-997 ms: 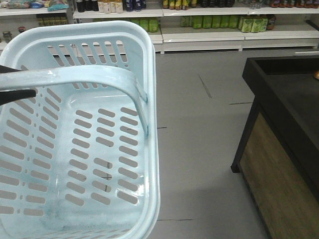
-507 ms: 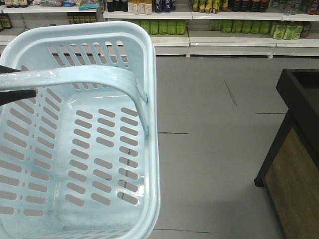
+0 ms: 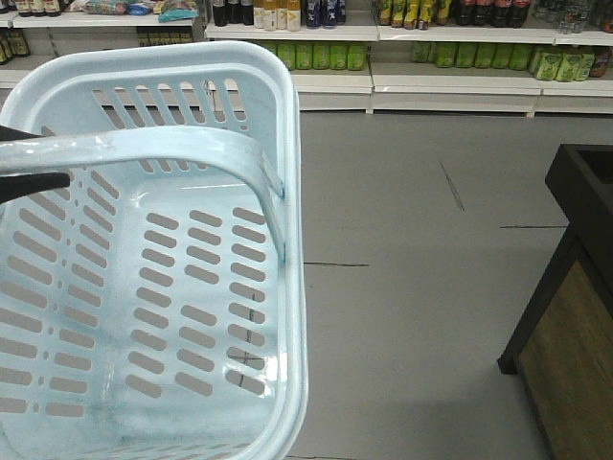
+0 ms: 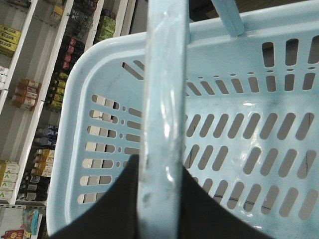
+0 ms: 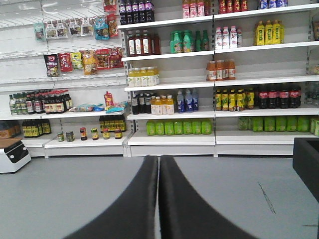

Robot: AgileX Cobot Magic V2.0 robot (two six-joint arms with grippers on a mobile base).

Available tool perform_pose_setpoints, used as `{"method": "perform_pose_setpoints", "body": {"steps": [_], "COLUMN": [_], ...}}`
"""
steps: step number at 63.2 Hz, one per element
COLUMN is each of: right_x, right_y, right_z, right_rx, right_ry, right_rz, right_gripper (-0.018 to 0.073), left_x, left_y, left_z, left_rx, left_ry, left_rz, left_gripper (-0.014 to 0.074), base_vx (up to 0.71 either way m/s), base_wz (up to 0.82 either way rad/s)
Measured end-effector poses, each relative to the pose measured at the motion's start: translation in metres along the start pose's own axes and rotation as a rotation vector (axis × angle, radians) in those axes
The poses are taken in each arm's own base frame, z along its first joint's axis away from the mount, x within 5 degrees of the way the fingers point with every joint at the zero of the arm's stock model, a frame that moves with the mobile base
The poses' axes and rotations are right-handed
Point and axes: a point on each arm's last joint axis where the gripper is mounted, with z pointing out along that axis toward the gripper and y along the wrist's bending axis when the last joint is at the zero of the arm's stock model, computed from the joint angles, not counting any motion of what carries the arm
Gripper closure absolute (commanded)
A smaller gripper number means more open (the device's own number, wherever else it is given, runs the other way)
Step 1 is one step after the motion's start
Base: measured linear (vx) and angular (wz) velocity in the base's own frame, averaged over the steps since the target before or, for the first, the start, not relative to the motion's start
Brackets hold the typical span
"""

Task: Pick three apples into basket with both arms
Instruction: 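Drive the base across the floor carrying the basket in the left gripper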

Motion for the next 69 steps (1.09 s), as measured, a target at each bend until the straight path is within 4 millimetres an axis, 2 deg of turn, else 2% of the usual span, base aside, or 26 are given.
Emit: {"method": "perform_pose_setpoints", "body": {"steps": [69], "right_x": [0.0000], "right_y": [0.0000], "right_z": [0.0000], "right_rx": [0.000], "right_ry": [0.000], "right_rz": [0.000], "right_gripper": [0.0568], "left_x": [0.0000], "left_y": [0.0000], "left_z": [0.0000], "left_rx": [0.000], "left_ry": [0.000], "left_rz": [0.000], "left_gripper": [0.0603], "base_vx": [0.12], "base_wz": [-0.05]}}
